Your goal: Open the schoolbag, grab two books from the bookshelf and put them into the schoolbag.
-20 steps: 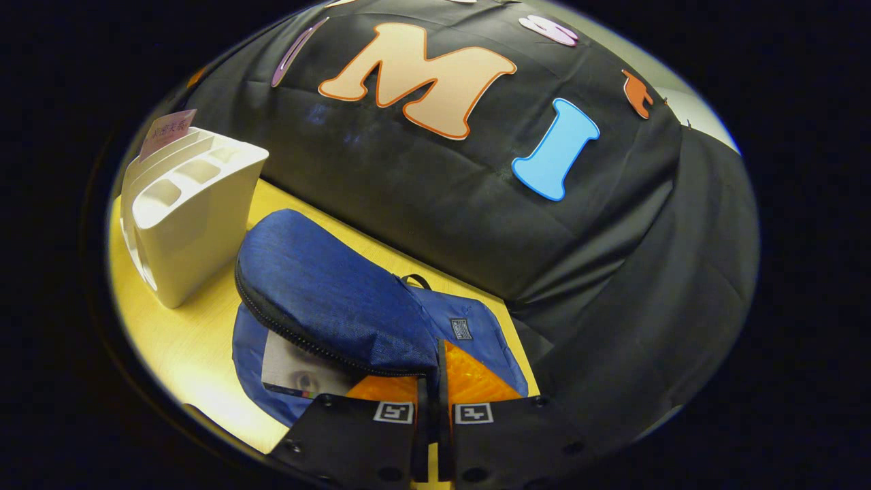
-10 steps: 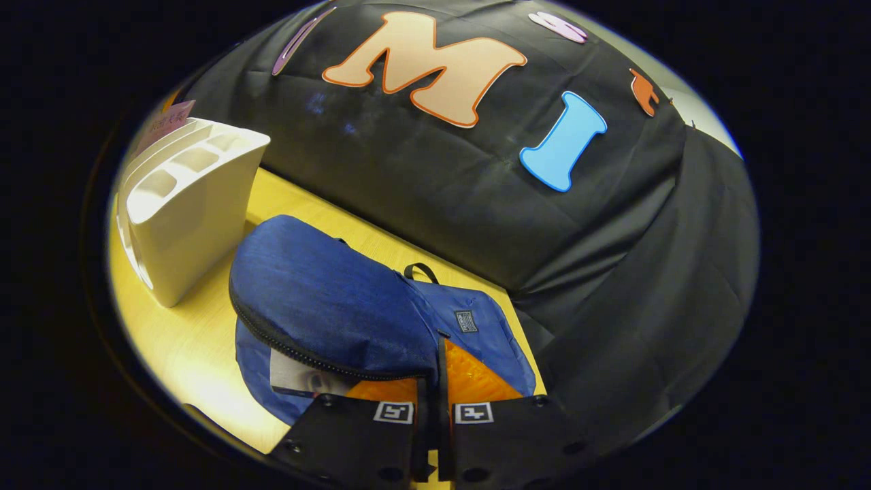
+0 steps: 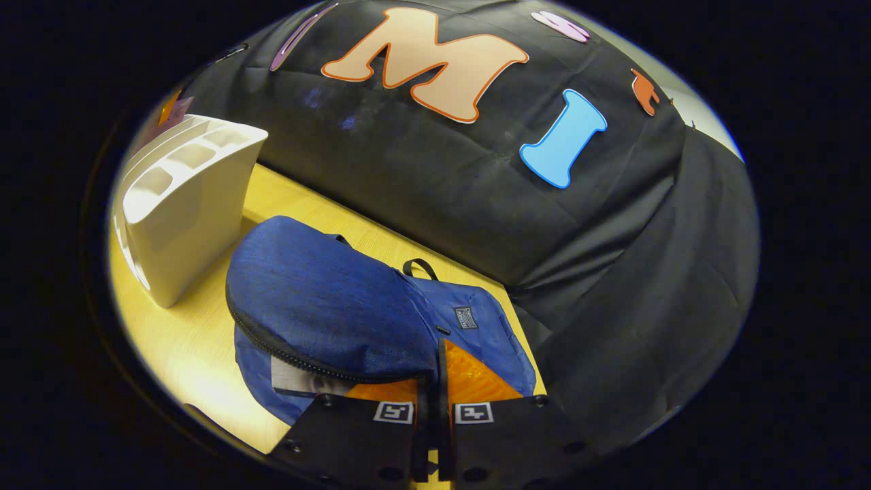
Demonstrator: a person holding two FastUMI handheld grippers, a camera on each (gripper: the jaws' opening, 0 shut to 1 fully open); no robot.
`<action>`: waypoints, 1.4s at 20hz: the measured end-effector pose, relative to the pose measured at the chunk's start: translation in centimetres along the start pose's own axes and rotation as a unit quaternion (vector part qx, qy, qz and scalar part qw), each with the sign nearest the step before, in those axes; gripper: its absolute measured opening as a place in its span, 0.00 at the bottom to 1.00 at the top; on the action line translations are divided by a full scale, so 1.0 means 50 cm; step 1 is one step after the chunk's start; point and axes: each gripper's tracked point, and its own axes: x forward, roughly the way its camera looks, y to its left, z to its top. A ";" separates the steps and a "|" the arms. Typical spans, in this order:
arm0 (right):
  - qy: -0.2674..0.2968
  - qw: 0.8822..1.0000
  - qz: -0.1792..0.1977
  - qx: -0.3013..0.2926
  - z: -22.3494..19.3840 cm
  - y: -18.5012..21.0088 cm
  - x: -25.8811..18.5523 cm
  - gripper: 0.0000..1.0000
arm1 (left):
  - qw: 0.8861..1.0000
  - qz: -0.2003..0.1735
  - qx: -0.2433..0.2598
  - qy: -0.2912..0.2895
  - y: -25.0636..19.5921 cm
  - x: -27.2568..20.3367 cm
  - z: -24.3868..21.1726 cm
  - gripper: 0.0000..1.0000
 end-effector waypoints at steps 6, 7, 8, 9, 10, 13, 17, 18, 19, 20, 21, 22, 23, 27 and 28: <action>0.001 1.000 0.004 -0.010 -0.001 0.009 0.002 0.10 | 0.999 -0.004 -0.008 0.046 -0.020 0.058 -0.011 0.54; 0.002 1.000 0.004 -0.011 -0.002 0.010 0.003 0.10 | 0.999 -0.001 -0.007 0.051 -0.016 0.069 -0.012 0.60; 0.002 1.000 0.004 -0.010 -0.001 0.009 0.003 0.10 | 0.998 0.000 -0.010 0.057 -0.014 0.078 -0.012 0.52; 0.002 1.000 0.004 -0.009 0.001 0.008 0.003 0.09 | 0.998 0.004 -0.015 0.062 -0.009 0.082 -0.014 0.49; 0.003 1.000 0.003 -0.009 0.001 0.008 0.004 0.08 | 0.998 0.006 -0.015 0.066 -0.006 0.083 -0.016 0.53; 0.004 1.000 0.003 -0.009 0.003 0.008 0.005 0.10 | 0.997 0.008 -0.012 0.077 -0.007 0.094 -0.022 0.49; 0.004 1.000 0.004 -0.009 0.000 0.014 0.001 0.10 | 0.997 0.026 -0.013 0.077 -0.002 0.098 -0.021 0.48; 0.004 1.000 0.004 -0.008 0.001 0.015 0.000 0.10 | 0.996 0.028 -0.019 0.081 -0.002 0.100 -0.023 0.48; 0.004 1.000 0.005 -0.008 0.002 0.013 0.001 0.08 | 0.996 0.031 -0.025 0.083 0.000 0.095 -0.027 0.48; 0.004 1.000 0.005 -0.007 0.003 0.012 0.002 0.07 | 0.995 0.037 -0.034 0.085 0.001 0.090 -0.029 0.48; 0.003 1.000 0.005 -0.008 0.001 0.013 0.000 0.08 | 0.994 0.042 -0.042 0.088 0.001 0.082 -0.033 0.48; 0.003 1.000 0.006 -0.007 0.001 0.013 -0.001 0.10 | 0.994 0.045 -0.045 0.088 0.000 0.071 -0.038 0.48; 0.002 1.000 0.007 -0.006 0.001 0.012 -0.002 0.09 | 0.994 0.046 -0.047 0.088 -0.003 0.058 -0.037 0.48; 0.000 1.000 0.012 -0.004 -0.001 0.012 -0.002 0.07 | 0.994 0.050 -0.055 0.079 -0.009 -0.014 -0.037 0.47; -0.002 1.000 0.013 -0.003 0.001 0.012 -0.002 0.08 | 0.994 0.050 -0.059 0.074 -0.011 -0.037 -0.037 0.47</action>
